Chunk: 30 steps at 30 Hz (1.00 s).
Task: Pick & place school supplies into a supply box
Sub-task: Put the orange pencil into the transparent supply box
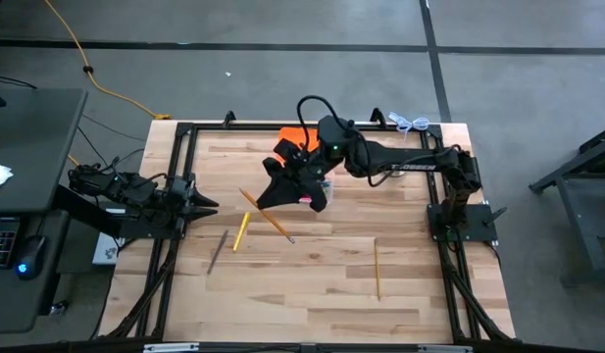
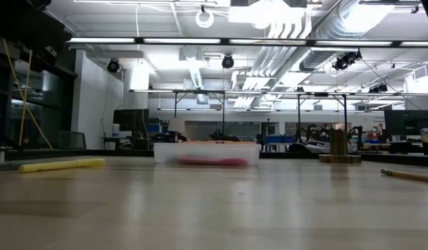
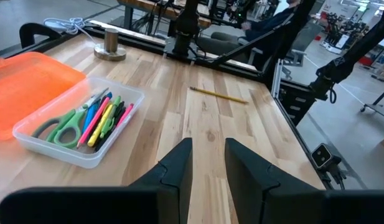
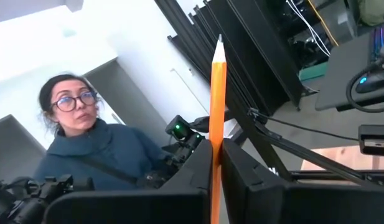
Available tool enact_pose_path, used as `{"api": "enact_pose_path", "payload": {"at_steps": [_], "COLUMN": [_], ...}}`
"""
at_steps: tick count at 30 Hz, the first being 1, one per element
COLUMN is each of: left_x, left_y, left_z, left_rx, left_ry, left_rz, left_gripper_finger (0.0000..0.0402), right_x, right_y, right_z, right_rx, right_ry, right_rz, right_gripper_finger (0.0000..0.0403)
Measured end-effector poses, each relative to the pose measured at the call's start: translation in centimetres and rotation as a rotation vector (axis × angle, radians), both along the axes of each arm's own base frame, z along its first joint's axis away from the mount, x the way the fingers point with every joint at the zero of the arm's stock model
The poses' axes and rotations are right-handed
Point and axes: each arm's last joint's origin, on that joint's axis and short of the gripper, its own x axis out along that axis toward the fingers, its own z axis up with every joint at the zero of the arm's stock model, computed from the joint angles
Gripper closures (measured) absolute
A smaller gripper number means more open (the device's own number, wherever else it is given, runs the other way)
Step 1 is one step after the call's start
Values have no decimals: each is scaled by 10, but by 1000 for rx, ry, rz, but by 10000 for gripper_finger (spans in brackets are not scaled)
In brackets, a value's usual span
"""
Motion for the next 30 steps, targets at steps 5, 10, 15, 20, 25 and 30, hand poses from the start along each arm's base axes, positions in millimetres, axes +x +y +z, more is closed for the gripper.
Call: {"api": "enact_pose_path", "payload": {"at_steps": [5, 10, 15, 20, 25, 30], "left_x": [0, 0, 0, 0, 0, 0], "left_y": [0, 0, 0, 0, 0, 1], "left_z": [0, 0, 0, 0, 0, -1], "left_rx": [0, 0, 0, 0, 0, 9], "left_ry": [0, 0, 0, 0, 0, 6], "left_rz": [0, 0, 0, 0, 3, 32], "left_gripper_finger": [279, 280, 279, 279, 280, 279], "right_x": [1, 3, 5, 4, 2, -1], "right_y": [0, -2, -5, -11, -16, -22], "right_z": [-2, -12, -26, -38, -50, -59], "right_rx": [1, -36, -107, -207, -368, -573], "right_ry": [23, 94, 194, 279, 368, 433], "right_rz": [-22, -109, -228, -374, -547, -712], "right_gripper_finger": [401, 401, 402, 402, 401, 401]}}
